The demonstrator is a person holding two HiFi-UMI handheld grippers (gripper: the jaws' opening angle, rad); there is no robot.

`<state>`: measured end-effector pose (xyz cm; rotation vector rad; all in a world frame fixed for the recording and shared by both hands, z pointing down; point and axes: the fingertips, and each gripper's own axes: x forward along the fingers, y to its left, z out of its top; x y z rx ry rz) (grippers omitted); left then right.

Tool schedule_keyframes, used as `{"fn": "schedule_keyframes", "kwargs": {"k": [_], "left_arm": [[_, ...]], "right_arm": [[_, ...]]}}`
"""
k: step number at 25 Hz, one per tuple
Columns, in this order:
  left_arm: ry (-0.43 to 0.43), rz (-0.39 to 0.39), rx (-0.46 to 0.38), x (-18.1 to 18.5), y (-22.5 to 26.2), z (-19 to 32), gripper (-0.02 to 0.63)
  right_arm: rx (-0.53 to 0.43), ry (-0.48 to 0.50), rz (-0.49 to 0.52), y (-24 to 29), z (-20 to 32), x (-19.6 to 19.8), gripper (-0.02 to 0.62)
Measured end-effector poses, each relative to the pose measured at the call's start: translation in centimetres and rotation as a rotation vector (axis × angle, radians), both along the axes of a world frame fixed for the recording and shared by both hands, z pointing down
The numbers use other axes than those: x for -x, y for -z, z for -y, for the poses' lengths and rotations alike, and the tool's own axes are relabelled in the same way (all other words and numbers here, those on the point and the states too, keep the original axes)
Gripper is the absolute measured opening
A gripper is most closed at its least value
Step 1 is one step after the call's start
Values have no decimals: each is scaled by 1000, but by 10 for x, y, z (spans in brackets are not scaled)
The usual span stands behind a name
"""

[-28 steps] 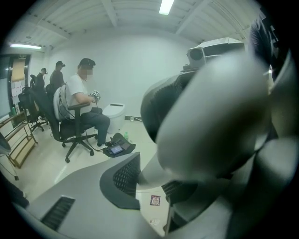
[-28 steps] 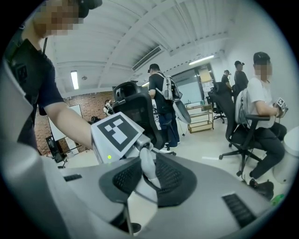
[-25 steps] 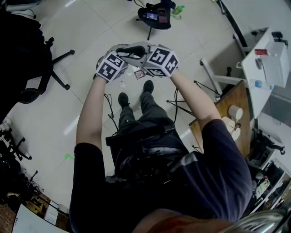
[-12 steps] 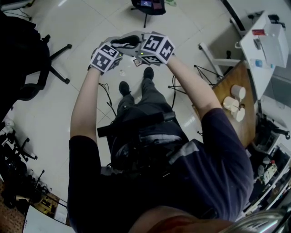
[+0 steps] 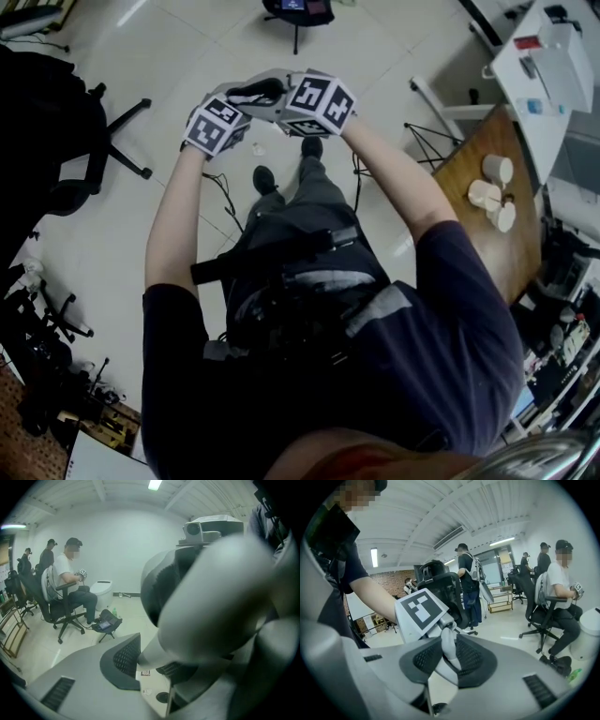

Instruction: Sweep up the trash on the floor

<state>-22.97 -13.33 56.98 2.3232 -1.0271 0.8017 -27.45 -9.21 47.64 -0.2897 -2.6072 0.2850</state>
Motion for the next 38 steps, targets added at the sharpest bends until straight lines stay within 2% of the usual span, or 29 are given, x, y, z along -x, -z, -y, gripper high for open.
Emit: {"fn": "schedule_keyframes", "kwargs": {"k": [9,18,28,35,38], "left_arm": [[-59,16,-2,-9,3,-18,89],[-78,13,-5,-4,9,-32,89],[-101,24,-47,6,17,-34,84],[-110,24,-50,11,18,-32,78],[-109,33,-64,13,20,-25,74]], "right_arm": [[1,-10,4,4,-16,-8,109],[8,13,3,10,-29,-1,109],[-40,6,6,18,-33,11,109],[-34,-21,28,19,-28,17,107],[-85,-24,29,21,-24,19,103]]}}
